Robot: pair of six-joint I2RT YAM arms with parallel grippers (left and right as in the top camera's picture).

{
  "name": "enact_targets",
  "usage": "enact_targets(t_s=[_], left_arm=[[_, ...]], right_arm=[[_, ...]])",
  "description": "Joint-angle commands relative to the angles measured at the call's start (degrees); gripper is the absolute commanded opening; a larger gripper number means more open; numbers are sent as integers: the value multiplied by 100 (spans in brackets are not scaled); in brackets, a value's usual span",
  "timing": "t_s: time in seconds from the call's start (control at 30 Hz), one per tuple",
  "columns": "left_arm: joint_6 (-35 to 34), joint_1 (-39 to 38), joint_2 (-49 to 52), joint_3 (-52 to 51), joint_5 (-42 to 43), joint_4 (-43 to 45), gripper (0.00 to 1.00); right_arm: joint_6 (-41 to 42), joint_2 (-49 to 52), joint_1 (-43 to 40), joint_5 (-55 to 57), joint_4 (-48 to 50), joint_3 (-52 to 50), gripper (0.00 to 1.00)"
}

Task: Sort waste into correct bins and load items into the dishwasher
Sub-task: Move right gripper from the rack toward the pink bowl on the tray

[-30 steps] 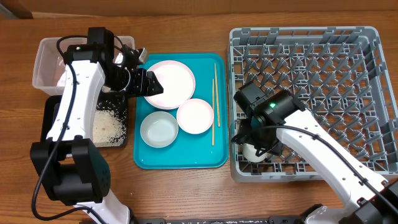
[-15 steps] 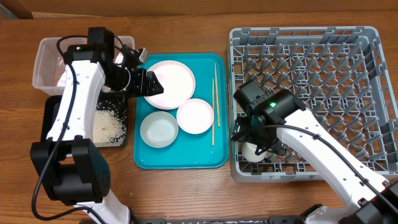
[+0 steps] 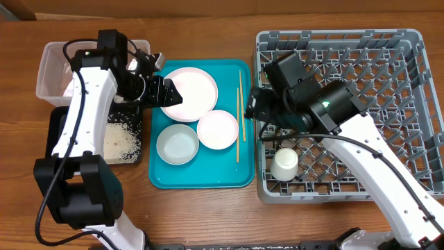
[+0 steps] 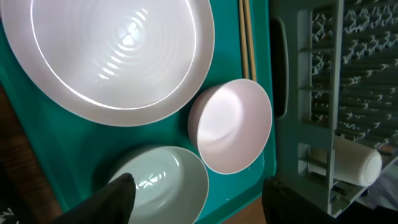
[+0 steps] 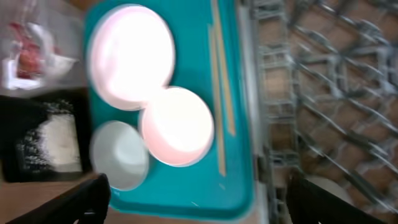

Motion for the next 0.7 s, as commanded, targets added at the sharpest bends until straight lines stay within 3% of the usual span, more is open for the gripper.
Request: enact_targets(t_s=[0.0, 0.23, 0.37, 0.53, 0.6, 0.67], left_arm=[[-61, 2, 46, 673, -50, -216, 67], [-284, 0, 46, 1558, -1185, -706, 69], [-721, 2, 48, 1580, -2020, -699, 69], [-942, 0, 48, 1576, -2369, -623, 72], [-942, 0, 48, 1576, -2369, -603, 83], [-938, 0, 48, 1576, -2371, -603, 100]], right_arm=[[-127, 319, 109, -330, 507, 125, 87], [319, 1388, 144, -315, 839, 125, 74], [461, 1998, 151, -302, 857, 125, 63], [479, 2555, 149, -306, 861, 120, 51], [474, 2732, 151, -306, 859, 118, 47], [474, 2903, 160, -308, 876, 118, 43]])
